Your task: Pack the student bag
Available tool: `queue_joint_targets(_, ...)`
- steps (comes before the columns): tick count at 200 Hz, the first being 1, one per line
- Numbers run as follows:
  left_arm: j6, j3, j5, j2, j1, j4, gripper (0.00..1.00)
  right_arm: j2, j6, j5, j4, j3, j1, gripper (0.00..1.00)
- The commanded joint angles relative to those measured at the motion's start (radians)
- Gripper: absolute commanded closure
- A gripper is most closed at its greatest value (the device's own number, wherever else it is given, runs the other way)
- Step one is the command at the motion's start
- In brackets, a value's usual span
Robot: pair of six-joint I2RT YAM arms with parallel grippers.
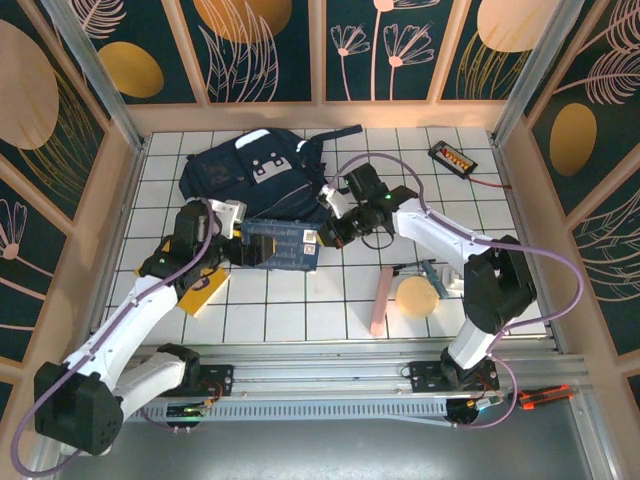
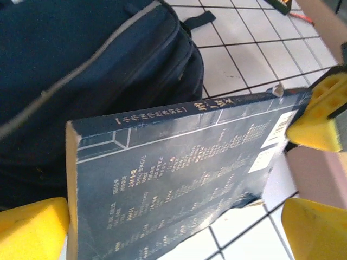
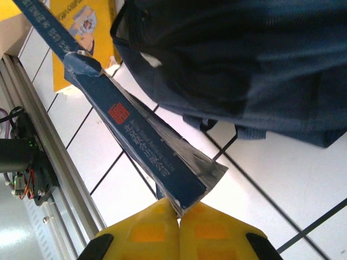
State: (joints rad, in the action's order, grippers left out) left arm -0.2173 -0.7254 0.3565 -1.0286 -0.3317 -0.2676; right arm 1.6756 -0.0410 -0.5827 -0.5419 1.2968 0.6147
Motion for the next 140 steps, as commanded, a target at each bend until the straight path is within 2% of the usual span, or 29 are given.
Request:
queue_joint_targets(1,0.217,-0.057,-0.011,-0.067,0.003,0.083,0.02,-0.003,-0.04,-0.002,0.004,0.039,-0.029,1.0)
queue_joint_targets(39,0.162,-0.116,-0.004,-0.267,0.008,0.185,0.03,0.079,0.076,-0.04,0.083,0.022,-0.061,1.0)
queue_joint_targets(46,0.146,-0.125,-0.007,-0.307,0.009,0.199,0.05,0.093,0.101,-0.045,0.111,0.01,-0.095,1.0)
queue_joint_targets(63,0.105,-0.144,-0.044,-0.379,0.01,0.219,0.06,0.135,0.168,-0.047,0.129,0.016,-0.116,1.0)
queue_joint_targets(70,0.097,-0.152,-0.039,-0.396,0.012,0.223,0.06,0.154,0.194,-0.054,0.123,0.025,-0.13,0.88)
queue_joint_targets(75,0.092,-0.158,-0.039,-0.405,0.013,0.222,0.06,0.162,0.222,-0.051,0.12,0.025,-0.143,0.73)
queue_joint_targets(81,0.088,-0.165,-0.034,-0.416,0.012,0.217,0.07,0.161,0.244,-0.061,0.127,0.019,-0.157,0.6)
queue_joint_targets(103,0.071,-0.194,-0.03,-0.458,0.012,0.191,0.14,0.134,0.303,-0.129,0.204,-0.044,-0.185,0.36)
queue_joint_targets(108,0.068,-0.203,-0.033,-0.472,0.012,0.182,0.16,0.134,0.309,-0.149,0.212,-0.052,-0.191,0.33)
queue_joint_targets(140,0.042,-0.227,-0.043,-0.549,0.013,0.156,0.24,0.154,0.322,-0.227,0.215,-0.099,-0.19,0.32)
